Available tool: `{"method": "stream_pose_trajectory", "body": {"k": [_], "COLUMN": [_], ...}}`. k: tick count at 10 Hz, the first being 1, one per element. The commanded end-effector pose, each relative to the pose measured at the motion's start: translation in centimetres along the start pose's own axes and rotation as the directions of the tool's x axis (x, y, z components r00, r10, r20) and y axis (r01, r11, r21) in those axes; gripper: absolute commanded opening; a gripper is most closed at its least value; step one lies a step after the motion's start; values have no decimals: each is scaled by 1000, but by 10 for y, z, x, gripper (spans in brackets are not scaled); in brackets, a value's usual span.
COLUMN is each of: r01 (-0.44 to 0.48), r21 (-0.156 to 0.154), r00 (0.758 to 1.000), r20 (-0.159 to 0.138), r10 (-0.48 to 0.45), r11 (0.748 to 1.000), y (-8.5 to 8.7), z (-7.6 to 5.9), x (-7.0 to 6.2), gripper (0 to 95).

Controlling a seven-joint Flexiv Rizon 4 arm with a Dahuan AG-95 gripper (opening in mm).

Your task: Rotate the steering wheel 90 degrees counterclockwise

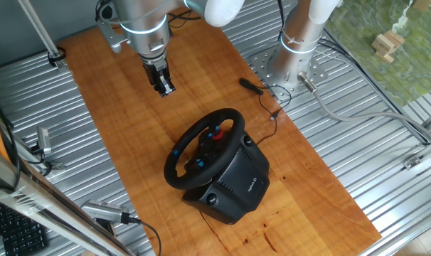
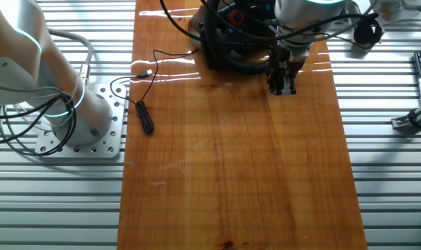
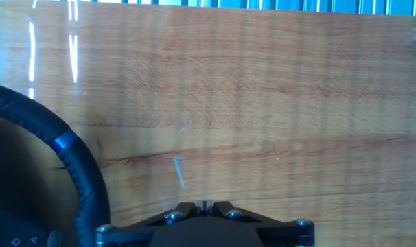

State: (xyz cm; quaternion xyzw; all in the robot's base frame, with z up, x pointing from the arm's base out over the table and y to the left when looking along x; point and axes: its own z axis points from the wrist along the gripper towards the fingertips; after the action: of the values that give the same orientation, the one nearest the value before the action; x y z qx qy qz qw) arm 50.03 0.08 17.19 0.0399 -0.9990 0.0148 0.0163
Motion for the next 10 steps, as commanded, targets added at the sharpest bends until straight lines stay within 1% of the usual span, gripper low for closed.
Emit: {"method": "stream_pose_trajectory", "body": {"k": [1, 3, 5, 6, 7, 10], "r01": [3, 4, 9, 9, 8, 15], "r21": [0, -1, -13, -20, -23, -47], "r00": [1000, 1000, 1000, 1000, 1000, 1000], "r20": [1, 3, 13, 14, 16, 26], "r10": [-3, -4, -9, -9, -7, -13], "r11": [1000, 1000, 1000, 1000, 1000, 999], "y": [0, 0, 1, 4, 11, 23], "z": [0, 0, -1, -1, 0, 2], "x": [0, 0, -3, -5, -8, -16], "gripper": [0, 0, 0, 0, 0, 0]}}
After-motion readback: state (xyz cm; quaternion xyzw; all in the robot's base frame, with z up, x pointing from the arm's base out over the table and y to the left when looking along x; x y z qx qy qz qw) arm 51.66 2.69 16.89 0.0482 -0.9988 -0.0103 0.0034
